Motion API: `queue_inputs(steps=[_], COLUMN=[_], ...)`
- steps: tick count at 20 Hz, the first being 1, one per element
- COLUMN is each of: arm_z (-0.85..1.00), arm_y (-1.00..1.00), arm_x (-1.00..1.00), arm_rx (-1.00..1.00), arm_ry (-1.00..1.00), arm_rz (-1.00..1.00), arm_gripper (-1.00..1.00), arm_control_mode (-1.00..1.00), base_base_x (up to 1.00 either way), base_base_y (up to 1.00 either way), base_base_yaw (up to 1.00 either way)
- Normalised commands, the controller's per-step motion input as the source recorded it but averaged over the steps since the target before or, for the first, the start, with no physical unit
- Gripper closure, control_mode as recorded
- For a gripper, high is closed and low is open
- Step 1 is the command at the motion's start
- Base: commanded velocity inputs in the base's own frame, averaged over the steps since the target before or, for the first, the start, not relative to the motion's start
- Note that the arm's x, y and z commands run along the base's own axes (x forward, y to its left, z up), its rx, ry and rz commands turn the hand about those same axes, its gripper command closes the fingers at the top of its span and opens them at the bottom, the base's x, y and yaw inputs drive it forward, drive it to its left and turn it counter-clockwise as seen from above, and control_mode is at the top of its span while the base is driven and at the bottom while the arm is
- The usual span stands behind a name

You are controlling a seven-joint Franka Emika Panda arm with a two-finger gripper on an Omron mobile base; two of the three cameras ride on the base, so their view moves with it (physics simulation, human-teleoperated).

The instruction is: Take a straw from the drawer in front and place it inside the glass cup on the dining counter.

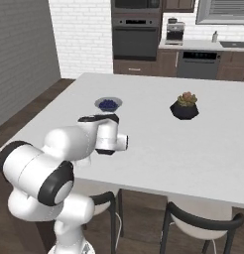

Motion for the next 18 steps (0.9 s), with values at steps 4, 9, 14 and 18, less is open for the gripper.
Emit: queue_inputs(steps=[4,9,14,18], arm_z=[0.00,0.00,0.00,0.00], arm_y=[0.00,0.00,-0.03,-0.11], arm_x=[-0.08,0.00,0.00,0.00], arm_rx=[0.02,0.00,0.00,0.00], arm_ry=[-0.13,-0.10,-0.08,-0.10], arm_rz=[0.01,0.00,0.00,0.00], arm_gripper=[1.00,-1.00,-1.00,-1.00], arm_control_mode=[-1.00,-1.00,-1.00,-1.00], base_base_x=[0.00,0.00,0.00,0.00], base_base_y=[0.00,0.00,0.00,0.00], base_base_yaw=[0.00,0.00,0.00,0.00])
